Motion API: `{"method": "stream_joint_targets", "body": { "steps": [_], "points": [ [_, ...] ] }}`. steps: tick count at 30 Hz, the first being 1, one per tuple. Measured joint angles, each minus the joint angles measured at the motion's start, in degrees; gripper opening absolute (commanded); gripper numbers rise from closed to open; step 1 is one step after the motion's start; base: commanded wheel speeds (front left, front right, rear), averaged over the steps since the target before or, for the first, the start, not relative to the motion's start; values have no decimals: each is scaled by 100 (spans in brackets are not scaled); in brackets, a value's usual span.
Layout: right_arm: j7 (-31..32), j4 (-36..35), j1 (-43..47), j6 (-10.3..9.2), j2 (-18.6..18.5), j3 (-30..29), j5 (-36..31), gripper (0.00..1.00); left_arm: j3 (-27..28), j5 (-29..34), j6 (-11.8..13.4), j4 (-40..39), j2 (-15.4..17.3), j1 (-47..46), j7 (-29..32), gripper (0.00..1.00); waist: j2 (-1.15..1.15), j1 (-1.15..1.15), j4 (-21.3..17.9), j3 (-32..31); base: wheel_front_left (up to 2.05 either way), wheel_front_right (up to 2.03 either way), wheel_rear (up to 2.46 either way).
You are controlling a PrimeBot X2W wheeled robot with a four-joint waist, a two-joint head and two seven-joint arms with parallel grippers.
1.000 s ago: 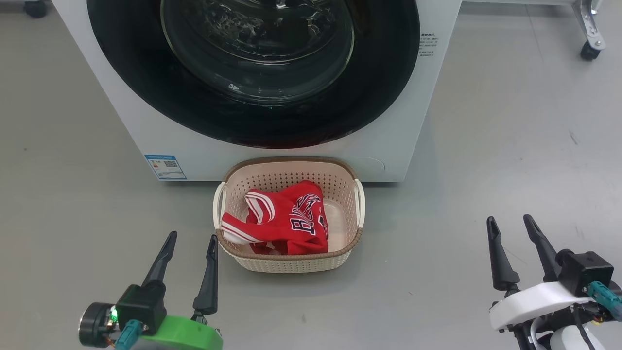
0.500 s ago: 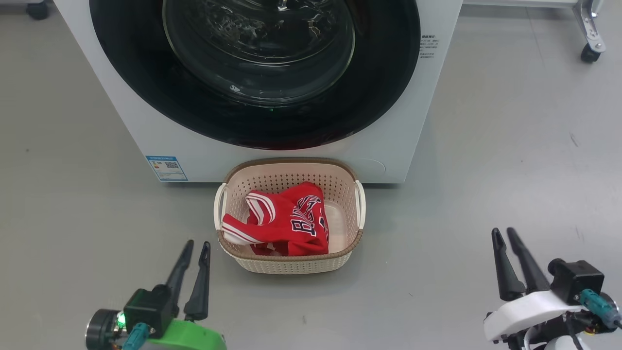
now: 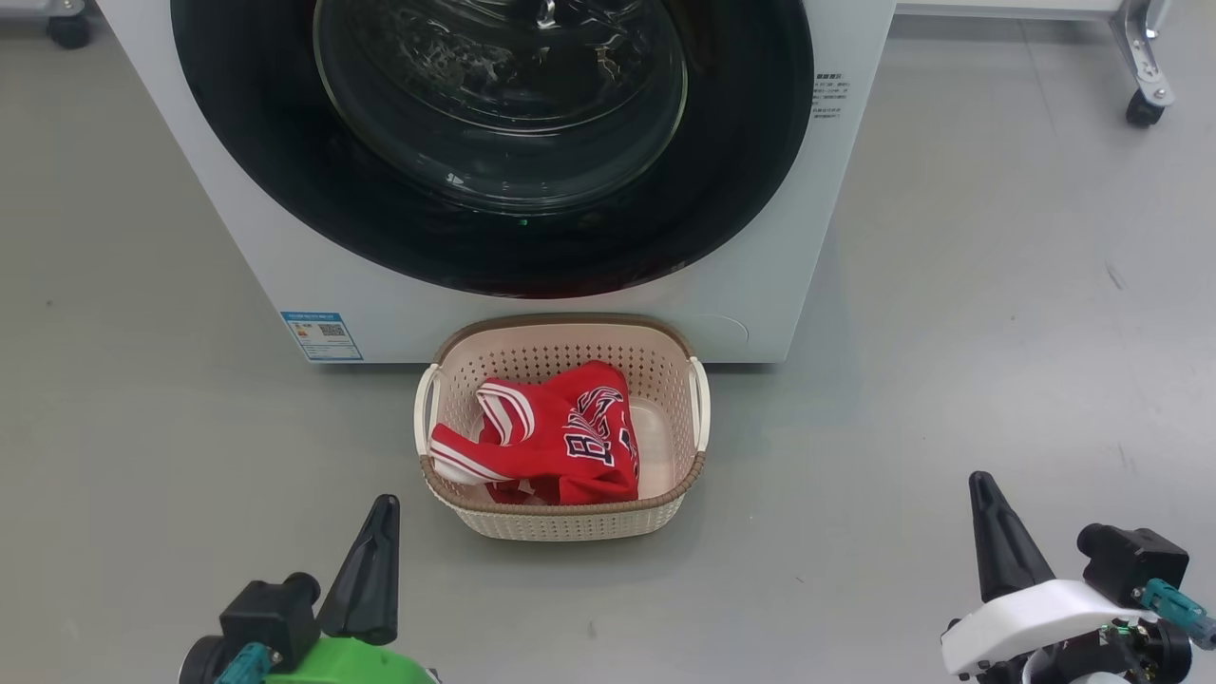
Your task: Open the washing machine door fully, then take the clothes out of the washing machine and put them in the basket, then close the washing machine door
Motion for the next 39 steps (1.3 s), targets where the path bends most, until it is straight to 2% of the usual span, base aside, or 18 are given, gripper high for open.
{"method": "stream_joint_targets", "body": {
  "steps": [30, 39],
  "points": [
    [414, 125, -132, 253, 152, -506, 1942, 0, 577, -2248, -252, 123, -11, -13, 442, 0, 0, 0, -126, -143, 0, 0, 0],
    [541, 215, -216, 336, 200, -655, 2547, 0, 738, -2932, -396, 214, 14, -34, 556, 0, 0, 0, -163, -188, 0, 0, 0]
  ]
}}
